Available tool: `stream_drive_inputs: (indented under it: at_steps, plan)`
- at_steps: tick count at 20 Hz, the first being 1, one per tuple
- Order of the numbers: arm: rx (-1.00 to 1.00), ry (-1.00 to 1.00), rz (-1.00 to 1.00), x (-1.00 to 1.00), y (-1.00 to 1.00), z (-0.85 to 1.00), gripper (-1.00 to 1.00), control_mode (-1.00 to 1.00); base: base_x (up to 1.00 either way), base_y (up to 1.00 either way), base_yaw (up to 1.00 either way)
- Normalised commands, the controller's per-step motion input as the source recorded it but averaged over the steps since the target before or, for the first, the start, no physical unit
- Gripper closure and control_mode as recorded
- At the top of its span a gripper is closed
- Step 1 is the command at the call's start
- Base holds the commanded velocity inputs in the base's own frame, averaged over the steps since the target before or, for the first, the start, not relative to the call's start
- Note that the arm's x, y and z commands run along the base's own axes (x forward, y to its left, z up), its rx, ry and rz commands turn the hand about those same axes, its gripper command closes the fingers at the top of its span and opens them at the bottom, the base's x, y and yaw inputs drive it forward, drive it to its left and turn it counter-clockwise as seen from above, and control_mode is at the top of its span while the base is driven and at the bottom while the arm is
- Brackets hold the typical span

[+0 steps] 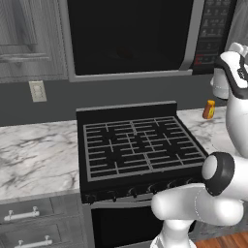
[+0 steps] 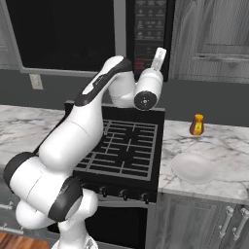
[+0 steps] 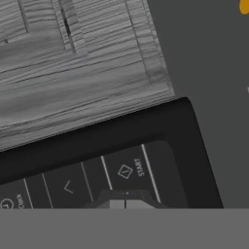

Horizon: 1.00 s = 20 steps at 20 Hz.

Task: Pick the sweet potato from the counter and place it in the microwave. Then turn on the microwave.

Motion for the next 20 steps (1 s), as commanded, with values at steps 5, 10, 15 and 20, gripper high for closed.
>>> stream_drive_inputs:
  at_steps: [5, 10, 15, 20]
  plan:
    - [0.02, 0.00, 0.00, 0.12, -0.03, -0.05, 1.00, -1.00, 0.00, 0.00, 0.00]
    - [0.01, 0.00, 0.00, 0.12, -0.01, -0.05, 1.00, -1.00, 0.00, 0.00, 0.00]
    - [0.02, 0.00, 0.00, 0.12, -0.02, -0.03, 1.00, -1.00, 0.00, 0.00, 0.00]
    - [0.03, 0.00, 0.00, 0.13, -0.08, 0.00, 1.00, -1.00, 0.00, 0.00, 0.00]
